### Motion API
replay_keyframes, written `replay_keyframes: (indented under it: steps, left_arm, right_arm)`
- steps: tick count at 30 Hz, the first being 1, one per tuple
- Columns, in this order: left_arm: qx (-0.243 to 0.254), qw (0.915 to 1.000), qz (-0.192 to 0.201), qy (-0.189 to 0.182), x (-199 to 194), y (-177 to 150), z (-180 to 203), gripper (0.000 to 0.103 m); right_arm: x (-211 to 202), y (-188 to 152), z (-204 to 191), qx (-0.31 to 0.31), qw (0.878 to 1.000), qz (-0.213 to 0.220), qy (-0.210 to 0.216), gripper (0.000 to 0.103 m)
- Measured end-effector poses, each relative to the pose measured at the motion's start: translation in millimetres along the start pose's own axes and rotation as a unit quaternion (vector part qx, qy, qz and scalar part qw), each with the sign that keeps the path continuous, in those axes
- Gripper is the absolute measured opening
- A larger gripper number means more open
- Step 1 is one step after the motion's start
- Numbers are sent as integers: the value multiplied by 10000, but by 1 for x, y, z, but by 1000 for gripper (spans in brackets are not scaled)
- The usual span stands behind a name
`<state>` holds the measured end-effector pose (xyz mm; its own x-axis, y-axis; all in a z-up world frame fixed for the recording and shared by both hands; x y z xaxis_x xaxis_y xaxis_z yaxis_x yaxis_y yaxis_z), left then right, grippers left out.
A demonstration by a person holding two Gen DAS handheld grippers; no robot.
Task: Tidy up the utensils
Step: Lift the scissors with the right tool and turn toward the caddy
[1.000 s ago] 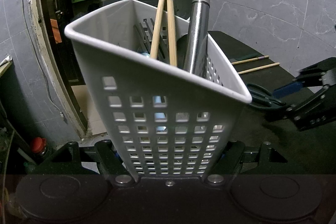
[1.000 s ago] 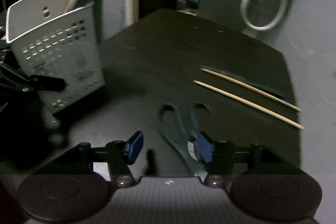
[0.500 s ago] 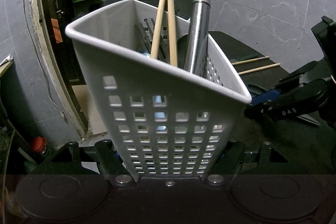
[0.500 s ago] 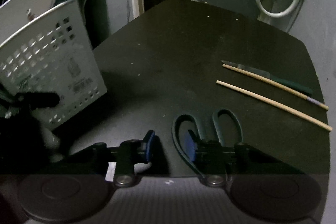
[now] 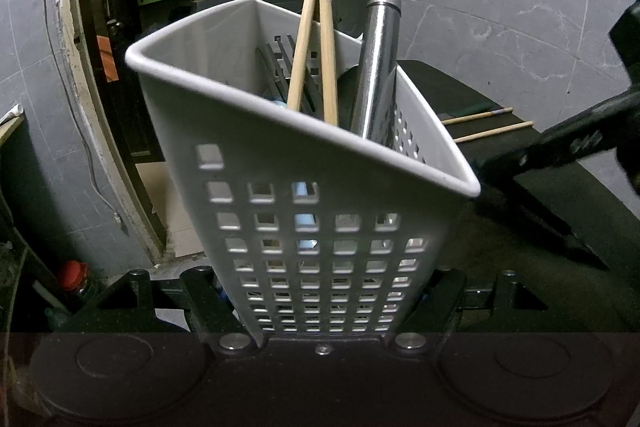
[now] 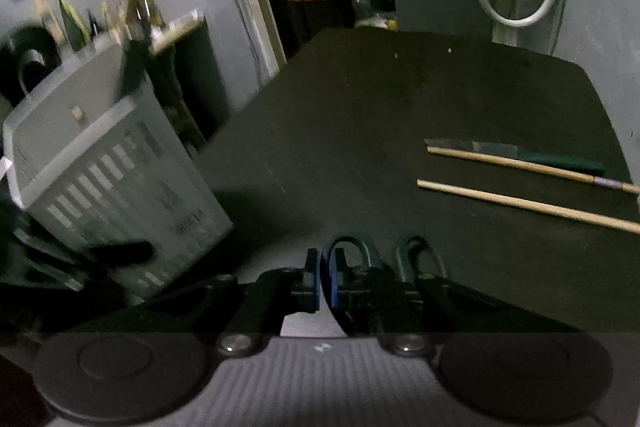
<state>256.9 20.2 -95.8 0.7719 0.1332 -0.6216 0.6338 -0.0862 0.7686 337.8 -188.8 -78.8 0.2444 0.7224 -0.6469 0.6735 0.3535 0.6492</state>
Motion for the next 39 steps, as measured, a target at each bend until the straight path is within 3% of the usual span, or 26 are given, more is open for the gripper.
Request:
replay_keyframes:
  steps: [8,15,26,39]
  left_arm:
    - [-10,10000,1,-3,0,0,0,76]
    - [-5,10000,3,-1,0,0,-1,76]
    - [-1,10000,4,3,1,0,0,76]
    - [1,10000,3,3,1,0,0,76]
  right_arm:
    - [-48,0,20,914,9905,746,699,6]
    - [-71,-16,43,1555,9770,1249,752,6]
    - [-73,-24,41,1568,9775,1240,672,7]
    - [-70,-19,23,1586,9706,1470,1059,6]
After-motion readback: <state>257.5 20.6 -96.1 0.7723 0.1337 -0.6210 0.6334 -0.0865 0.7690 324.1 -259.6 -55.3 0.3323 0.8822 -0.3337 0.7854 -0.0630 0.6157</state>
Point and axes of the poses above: each gripper's, at about its wrist camera, not at the fingertips, and x roughly the way its jaws point, z to its right, y to its top, the point moved 4 cm from there along x, roughly the way its jaws point, and after that the axes turned 13 degrees about y, right-handed, at the moved point
